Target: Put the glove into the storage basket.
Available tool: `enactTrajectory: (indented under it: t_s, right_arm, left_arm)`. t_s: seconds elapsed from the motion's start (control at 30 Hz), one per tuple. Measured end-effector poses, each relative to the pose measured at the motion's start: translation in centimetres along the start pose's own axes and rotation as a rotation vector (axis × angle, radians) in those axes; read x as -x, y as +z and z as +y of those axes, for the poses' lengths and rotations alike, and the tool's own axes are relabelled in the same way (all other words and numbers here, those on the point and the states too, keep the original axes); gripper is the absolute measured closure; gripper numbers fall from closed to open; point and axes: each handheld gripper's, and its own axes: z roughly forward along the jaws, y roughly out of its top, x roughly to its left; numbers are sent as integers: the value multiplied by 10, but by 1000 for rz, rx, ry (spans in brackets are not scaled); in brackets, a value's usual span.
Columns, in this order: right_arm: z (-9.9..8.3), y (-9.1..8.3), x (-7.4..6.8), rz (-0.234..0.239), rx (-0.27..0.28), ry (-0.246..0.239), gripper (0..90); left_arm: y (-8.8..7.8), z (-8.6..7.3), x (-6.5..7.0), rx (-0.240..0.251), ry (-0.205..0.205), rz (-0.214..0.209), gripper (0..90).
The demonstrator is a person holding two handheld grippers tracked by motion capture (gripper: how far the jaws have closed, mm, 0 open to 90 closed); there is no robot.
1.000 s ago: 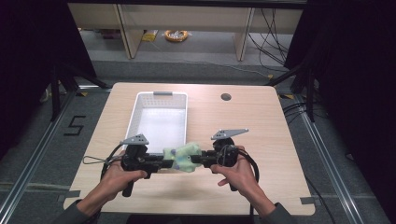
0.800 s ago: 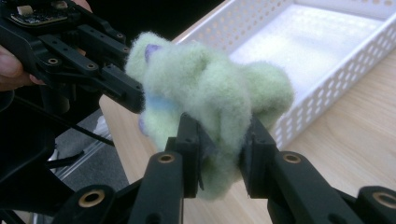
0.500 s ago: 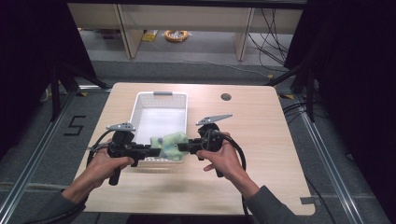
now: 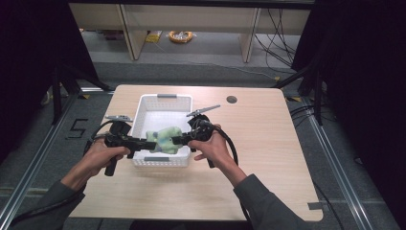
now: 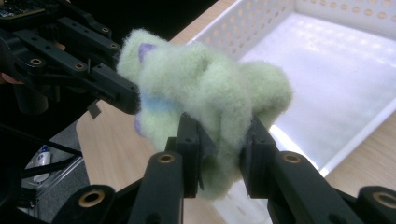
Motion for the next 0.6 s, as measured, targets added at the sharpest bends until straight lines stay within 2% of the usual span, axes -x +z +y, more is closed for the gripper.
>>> enactTrajectory:
  t_s: [0.13, 0.2, 0.3, 0.33, 0.37, 0.43, 0.53, 0.6]
  right_arm:
    - [4, 13, 5, -8, -16, 14, 725]
    - [5, 18, 7, -12, -28, 24, 725]
    - [6, 23, 10, -22, -36, 25, 725]
    - [7, 29, 14, -26, -45, 32, 725]
    - [7, 32, 14, -28, -52, 42, 725]
    - [7, 37, 16, -37, -64, 52, 725]
    - [7, 45, 21, -44, -80, 56, 725]
    - [7, 48, 22, -43, -83, 56, 725]
  left_arm:
    - [5, 2, -15, -27, -14, 13, 734]
    - [9, 1, -19, -32, -24, 28, 734]
    - [11, 0, -24, -31, -33, 29, 734]
    - [14, 0, -30, -54, -41, 27, 733]
    - [16, -1, -31, -56, -48, 36, 733]
    - [17, -1, -34, -68, -53, 28, 733]
    - [23, -3, -42, -89, -81, 38, 733]
    - [24, -3, -43, -93, -85, 43, 732]
